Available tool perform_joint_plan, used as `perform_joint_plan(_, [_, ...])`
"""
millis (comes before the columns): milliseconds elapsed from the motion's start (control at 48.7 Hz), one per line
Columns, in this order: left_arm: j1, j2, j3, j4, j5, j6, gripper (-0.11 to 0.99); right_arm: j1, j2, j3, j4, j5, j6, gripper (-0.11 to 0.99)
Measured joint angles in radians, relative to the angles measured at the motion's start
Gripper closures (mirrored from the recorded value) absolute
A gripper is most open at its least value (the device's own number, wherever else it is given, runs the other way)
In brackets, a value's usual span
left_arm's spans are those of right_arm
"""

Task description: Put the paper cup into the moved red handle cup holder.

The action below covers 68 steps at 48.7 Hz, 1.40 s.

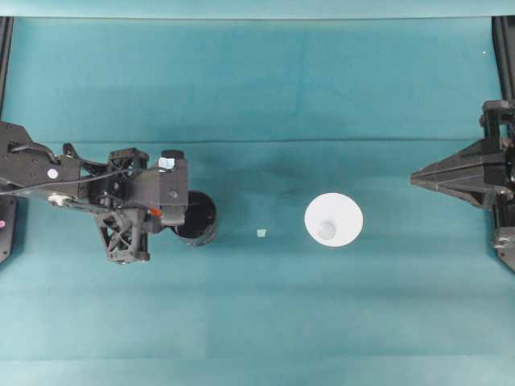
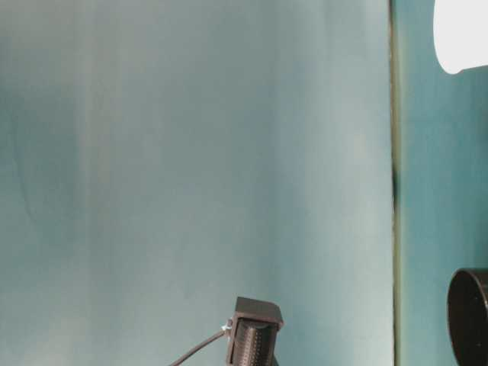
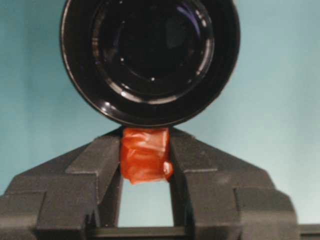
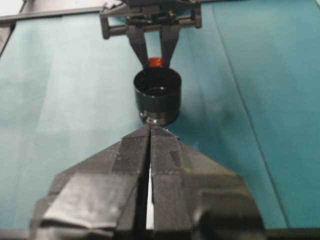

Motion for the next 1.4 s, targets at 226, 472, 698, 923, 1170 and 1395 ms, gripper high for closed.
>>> perform_joint_plan(226, [0.000, 0.000, -0.006, 0.000, 0.000, -0.002, 0.61, 0.000, 0.000, 0.000, 0.000, 0.000, 0.002, 0.98])
perform_joint_plan(472, [0.000, -0.005, -0.032, 0.000, 0.006, -0.002, 0.61, 0.000, 0.000, 0.000, 0.000, 0.000, 0.002, 0.98])
perform_joint_plan(698, [0.000, -0.048, -0.126, 0.000, 0.146, 0.008, 0.61, 0.000, 0.000, 0.000, -0.002, 0.002, 0.002, 0.98])
perform_joint_plan(923, [-0.009, -0.051, -0.258, 0.002, 0.288, 0.017, 0.61, 0.000, -0.015, 0.000, 0.000, 0.000, 0.003, 0.98])
perform_joint_plan(1170, [-0.012, -0.021, -0.365, 0.002, 0.295, 0.020, 0.61, 0.000, -0.028, 0.000, 0.000, 0.000, 0.003, 0.98])
perform_joint_plan(1395, [-0.012, 0.044, -0.425, 0.002, 0.295, 0.021, 0.61, 0.000, -0.029, 0.000, -0.002, 0.000, 0.005, 0.98])
